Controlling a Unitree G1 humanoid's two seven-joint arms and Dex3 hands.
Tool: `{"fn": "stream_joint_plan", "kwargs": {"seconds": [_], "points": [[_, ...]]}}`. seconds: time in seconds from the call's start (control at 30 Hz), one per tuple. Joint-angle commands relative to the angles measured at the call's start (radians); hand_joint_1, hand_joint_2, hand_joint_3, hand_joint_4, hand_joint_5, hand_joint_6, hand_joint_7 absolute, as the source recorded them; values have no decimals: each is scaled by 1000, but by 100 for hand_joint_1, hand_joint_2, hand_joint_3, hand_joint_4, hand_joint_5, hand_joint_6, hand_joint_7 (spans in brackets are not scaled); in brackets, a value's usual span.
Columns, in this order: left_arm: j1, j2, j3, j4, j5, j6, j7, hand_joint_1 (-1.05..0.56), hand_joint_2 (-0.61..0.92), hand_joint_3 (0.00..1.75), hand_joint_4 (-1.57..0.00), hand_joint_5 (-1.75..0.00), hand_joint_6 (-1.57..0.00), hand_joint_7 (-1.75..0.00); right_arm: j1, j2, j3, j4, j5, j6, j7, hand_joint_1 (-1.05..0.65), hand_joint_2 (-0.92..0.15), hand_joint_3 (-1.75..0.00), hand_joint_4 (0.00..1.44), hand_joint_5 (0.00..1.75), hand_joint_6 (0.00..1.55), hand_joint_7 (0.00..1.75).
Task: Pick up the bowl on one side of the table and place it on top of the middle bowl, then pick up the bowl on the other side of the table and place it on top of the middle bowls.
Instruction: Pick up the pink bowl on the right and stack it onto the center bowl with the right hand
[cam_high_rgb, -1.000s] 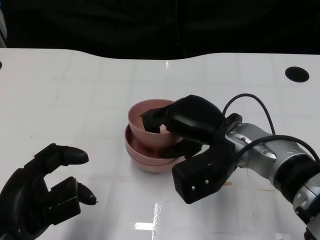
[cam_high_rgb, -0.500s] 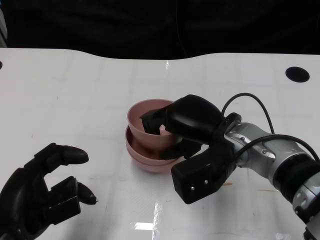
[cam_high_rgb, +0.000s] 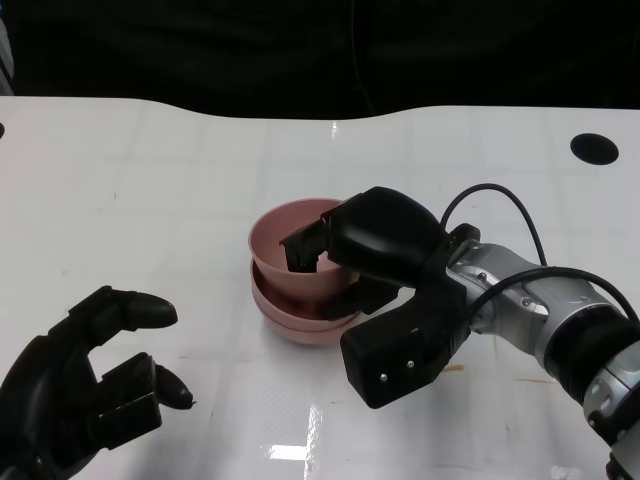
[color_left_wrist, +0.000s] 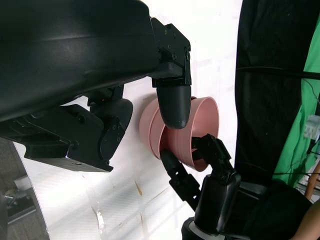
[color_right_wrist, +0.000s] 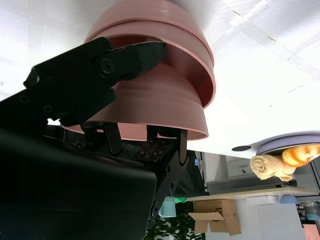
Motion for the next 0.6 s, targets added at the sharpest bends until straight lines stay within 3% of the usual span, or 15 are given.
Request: {"fn": "stream_joint_plan", "kwargs": {"seconds": [0.03,0.1,0.17,0.37,0.43,0.53,0.57,0.6], "points": [[6,5,4,-5,10,-7,2,32,92,133,-55,-175,-22,-175,-11,-3,6,5,-7,-2,-7,-26,-92,-16,88,175,74,139],[5,5,4,-7,12,-1,5,32,92,132,-55,-175,-22,-175,-11,-3,7,8,-4,-3,-1,-27,-92,-16,86,175,82,111],[6,4,4,-3,12,-9,-1,32,92,132,-55,-175,-22,-175,-11,-3,8,9,-5,1,-2,-27,-92,-14,86,175,87,95],[6,5,3,-1,14,-12,-3,32,92,132,-55,-175,-22,-175,-12,-11,10,9,-9,-2,-7,-28,-92,-13,85,175,91,84],[7,7,1,-2,19,-12,-2,31,92,132,-55,-175,-21,-175,-11,-24,13,6,-14,-5,-11,-55,-92,-28,77,125,83,30],[7,7,1,-3,22,-11,-2,31,92,131,-54,-175,-21,-175,-10,-27,12,4,-17,-5,-12,-63,-92,-32,73,108,80,10],[6,4,3,-2,19,-9,-2,31,92,131,-54,-175,-21,-175,-10,-26,16,0,-11,23,62,-64,-92,-33,73,107,80,9],[6,2,4,-3,17,-7,0,31,92,131,-54,-175,-21,-175,-9,-25,19,-6,-7,46,120,-84,-92,-54,37,55,41,4]]}}
